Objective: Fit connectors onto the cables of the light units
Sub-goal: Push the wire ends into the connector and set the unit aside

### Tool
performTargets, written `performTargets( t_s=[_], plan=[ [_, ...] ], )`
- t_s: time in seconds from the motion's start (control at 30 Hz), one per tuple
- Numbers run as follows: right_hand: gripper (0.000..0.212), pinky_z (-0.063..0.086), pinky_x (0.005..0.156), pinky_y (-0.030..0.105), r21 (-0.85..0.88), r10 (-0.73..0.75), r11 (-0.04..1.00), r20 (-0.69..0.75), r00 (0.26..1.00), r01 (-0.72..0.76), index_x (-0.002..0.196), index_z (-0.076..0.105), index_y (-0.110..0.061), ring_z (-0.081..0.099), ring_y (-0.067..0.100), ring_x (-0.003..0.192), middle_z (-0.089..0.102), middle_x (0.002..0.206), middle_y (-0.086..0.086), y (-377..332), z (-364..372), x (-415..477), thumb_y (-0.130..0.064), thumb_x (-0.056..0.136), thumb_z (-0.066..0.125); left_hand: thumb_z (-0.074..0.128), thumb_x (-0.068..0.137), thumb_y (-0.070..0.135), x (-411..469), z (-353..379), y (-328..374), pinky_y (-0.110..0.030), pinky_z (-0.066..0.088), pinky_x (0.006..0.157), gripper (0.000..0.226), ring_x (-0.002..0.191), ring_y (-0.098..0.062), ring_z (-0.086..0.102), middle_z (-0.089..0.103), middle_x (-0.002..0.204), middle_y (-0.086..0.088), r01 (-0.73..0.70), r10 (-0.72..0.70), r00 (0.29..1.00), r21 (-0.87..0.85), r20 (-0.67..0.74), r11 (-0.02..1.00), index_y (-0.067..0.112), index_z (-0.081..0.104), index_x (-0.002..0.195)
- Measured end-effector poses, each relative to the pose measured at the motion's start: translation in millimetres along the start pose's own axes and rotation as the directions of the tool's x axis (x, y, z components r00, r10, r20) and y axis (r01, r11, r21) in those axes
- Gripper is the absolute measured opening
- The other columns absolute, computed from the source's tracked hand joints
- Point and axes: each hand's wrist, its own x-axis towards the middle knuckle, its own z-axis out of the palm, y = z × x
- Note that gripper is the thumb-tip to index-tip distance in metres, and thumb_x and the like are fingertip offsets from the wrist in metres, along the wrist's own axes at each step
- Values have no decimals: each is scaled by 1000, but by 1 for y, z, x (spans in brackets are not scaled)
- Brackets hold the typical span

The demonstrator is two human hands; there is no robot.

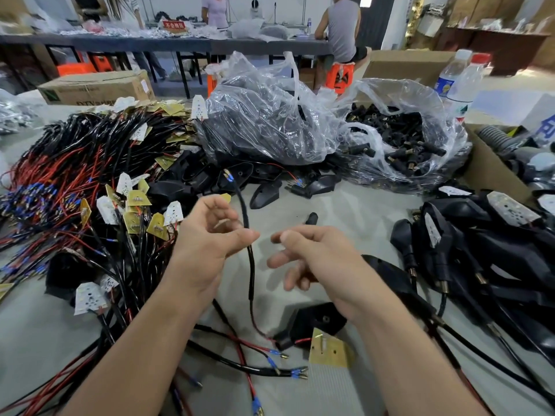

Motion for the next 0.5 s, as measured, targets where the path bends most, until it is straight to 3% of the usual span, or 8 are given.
performTargets(
  t_s=[0.07,0.17,0.3,0.37,0.43,0.5],
  plan=[
    [20,35,42,20,-68,73,996,174,982,-62,97,68,-5,62,16,47,78,86,14,-1,6,-4,-22,101,57,71,55,-10,-2,4,-1,-25,62,77,53,61,-2,56,55,82,5,112,-106,993,-180,46,977,17,53,97],
    [15,30,40,16,-191,124,980,382,916,-53,84,64,-10,61,13,46,77,86,13,-1,14,-10,-14,98,59,67,58,-8,-3,6,-1,-21,60,71,51,66,-3,67,63,91,3,185,-183,983,-281,32,942,16,58,102],
    [15,32,39,17,-108,112,991,373,921,-77,91,63,-5,55,12,40,71,68,8,2,26,-9,-14,101,57,68,67,-1,-5,3,2,-14,57,71,67,94,-8,75,74,119,-5,301,-295,953,-293,64,908,15,58,131],
    [17,34,38,17,-16,105,994,374,921,-107,92,62,-2,55,11,39,69,64,8,3,31,-7,-13,103,53,66,79,-1,-5,5,3,-15,57,70,51,96,-8,75,77,112,-5,352,-344,936,-250,78,902,12,61,129],
    [24,35,40,18,36,99,992,346,933,-119,86,65,-3,56,13,41,69,65,11,3,30,-5,-15,103,53,60,92,-1,-6,8,4,-16,57,62,29,81,-7,76,79,95,-4,372,-365,928,-179,73,911,10,69,117],
    [28,34,41,19,-50,98,995,189,977,-90,75,69,-9,54,15,43,68,65,13,5,24,-1,-20,99,60,60,94,0,-8,11,5,-17,55,56,19,68,-9,73,78,81,-4,337,-333,941,-62,58,939,8,73,105]
  ],
)
